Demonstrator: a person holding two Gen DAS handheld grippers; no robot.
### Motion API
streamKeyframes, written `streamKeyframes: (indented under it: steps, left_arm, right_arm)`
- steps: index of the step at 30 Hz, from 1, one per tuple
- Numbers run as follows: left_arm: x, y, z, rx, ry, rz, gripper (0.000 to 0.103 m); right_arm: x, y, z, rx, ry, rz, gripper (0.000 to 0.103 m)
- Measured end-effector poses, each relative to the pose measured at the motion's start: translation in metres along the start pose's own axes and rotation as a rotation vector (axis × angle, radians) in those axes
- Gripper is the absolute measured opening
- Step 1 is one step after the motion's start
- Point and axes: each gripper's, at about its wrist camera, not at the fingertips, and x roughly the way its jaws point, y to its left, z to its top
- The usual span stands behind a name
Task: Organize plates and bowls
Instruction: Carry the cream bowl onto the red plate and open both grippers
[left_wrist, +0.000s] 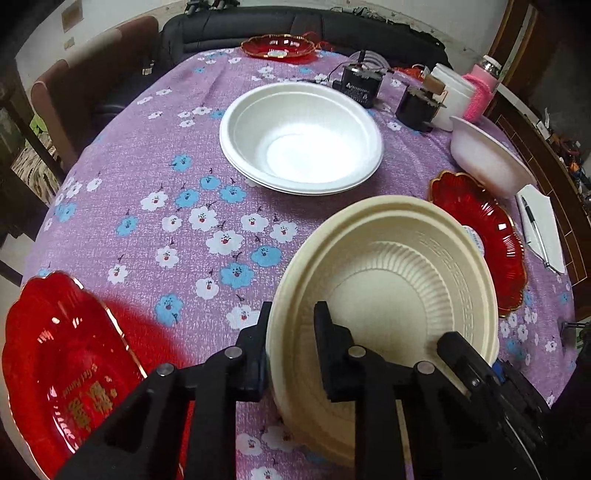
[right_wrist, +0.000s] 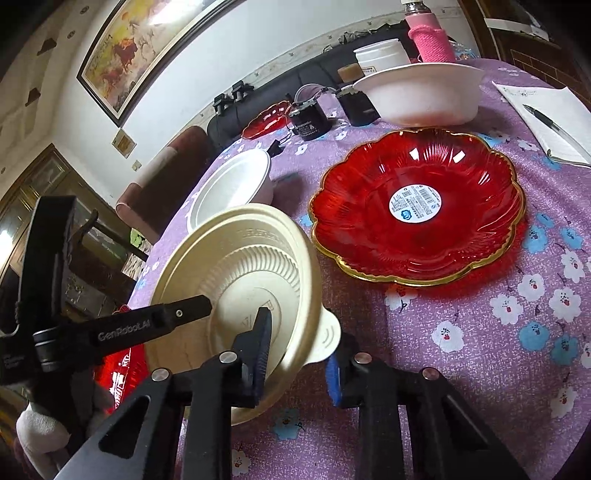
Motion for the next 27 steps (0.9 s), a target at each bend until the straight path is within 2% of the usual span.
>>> streamKeyframes:
  steps: [2, 9, 13, 21, 27]
  left_arm:
    - [-0.007, -0.002, -0.003, -0.003, -0.013, -0.014, 0.02]
    - [-0.04, 0.001, -0.017, -0.016, -0.105, -0.003, 0.02]
    - [-0.057, 0.012, -0.026, -0.039, -0.124, -0.02, 0.02]
    - [-0.095, 0.049, -0.055, -0.121, -0.174, -0.066, 0.02]
    - [-0.119, 0.089, -0.074, -0.185, -0.216, -0.062, 0.02]
  right_arm:
    - [-0.001, 0.001, 0.0, -0.005, 0.0, 0.012, 0.022]
    - [-0.015, 0.016, -0.003, -0.062, -0.054, 0.053, 0.021]
    - [-0.02, 0.026, -0.01, -0.073, -0.038, 0.079, 0.021]
    - [-0.04, 0.069, -0.022, -0.157, -0.026, 0.093, 0.021]
    - [-0.036, 0.111, -0.026, -0.219, 0.015, 0.125, 0.021]
